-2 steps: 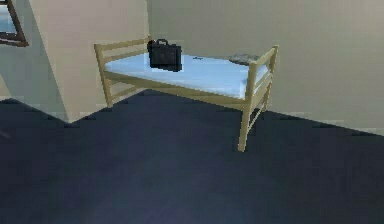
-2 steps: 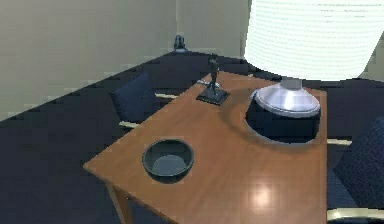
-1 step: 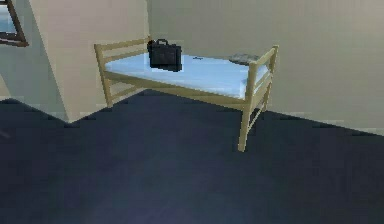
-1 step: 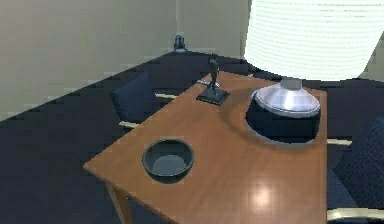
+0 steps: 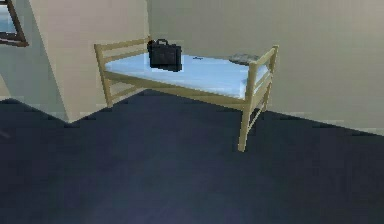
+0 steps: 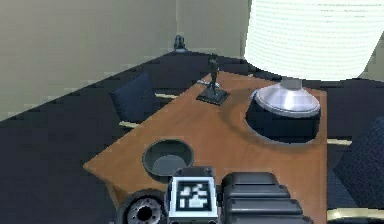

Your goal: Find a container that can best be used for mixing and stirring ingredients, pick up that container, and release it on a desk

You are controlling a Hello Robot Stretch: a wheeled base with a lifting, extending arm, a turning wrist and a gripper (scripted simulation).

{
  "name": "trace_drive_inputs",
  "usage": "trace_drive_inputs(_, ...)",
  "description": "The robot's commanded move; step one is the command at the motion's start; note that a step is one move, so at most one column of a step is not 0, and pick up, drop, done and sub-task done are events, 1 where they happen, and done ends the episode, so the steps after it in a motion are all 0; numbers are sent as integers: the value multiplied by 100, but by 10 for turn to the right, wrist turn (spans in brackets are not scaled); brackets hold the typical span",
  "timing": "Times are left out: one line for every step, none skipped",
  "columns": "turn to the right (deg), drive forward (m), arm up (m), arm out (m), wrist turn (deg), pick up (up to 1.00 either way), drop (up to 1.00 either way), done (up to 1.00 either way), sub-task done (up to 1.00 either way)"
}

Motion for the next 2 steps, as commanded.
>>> trace_drive_inputs(0,0,0,24,0,0,0,0,0)
trace_drive_inputs(0,0,0,0,450,0,0,0,0)
